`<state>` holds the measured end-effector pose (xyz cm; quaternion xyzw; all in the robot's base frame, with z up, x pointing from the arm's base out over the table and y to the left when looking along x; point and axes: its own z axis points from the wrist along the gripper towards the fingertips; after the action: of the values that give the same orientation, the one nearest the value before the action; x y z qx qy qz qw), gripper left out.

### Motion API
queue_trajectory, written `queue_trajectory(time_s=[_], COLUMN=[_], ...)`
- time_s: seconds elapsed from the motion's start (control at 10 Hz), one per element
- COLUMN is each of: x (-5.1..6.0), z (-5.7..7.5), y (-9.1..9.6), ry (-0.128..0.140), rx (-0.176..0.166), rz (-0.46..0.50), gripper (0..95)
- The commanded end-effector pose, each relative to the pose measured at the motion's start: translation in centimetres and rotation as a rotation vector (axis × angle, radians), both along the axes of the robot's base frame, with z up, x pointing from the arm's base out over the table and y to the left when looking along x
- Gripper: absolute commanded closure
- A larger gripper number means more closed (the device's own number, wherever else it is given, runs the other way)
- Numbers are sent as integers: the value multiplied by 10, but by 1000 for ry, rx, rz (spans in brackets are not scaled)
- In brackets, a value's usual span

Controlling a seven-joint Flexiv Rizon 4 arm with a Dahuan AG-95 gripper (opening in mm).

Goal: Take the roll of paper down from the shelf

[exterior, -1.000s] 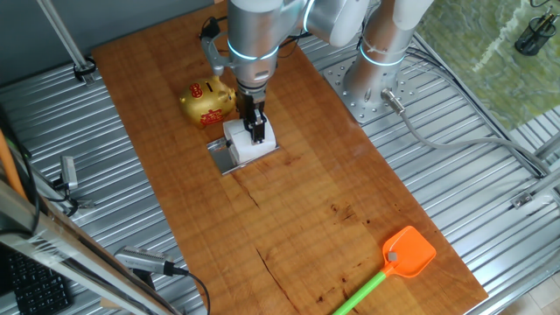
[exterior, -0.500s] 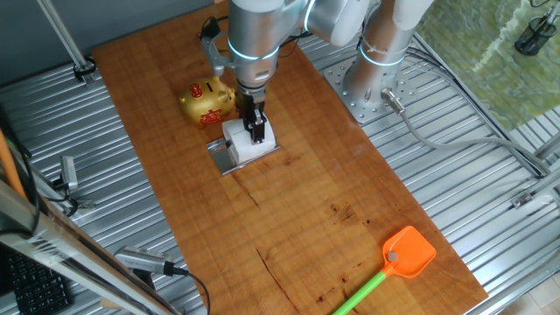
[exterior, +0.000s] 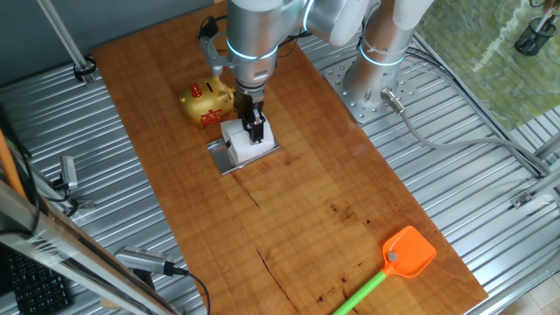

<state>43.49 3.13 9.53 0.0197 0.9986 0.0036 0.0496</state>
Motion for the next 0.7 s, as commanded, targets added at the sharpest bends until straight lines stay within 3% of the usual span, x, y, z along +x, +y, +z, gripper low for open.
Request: queue_trajectory(time_s=[0.1,0.7], x=[2,8], z=[2,2], y=[-1,-1], ry=[5,7], rx=[1,3], rz=[0,9], gripper=[950,950])
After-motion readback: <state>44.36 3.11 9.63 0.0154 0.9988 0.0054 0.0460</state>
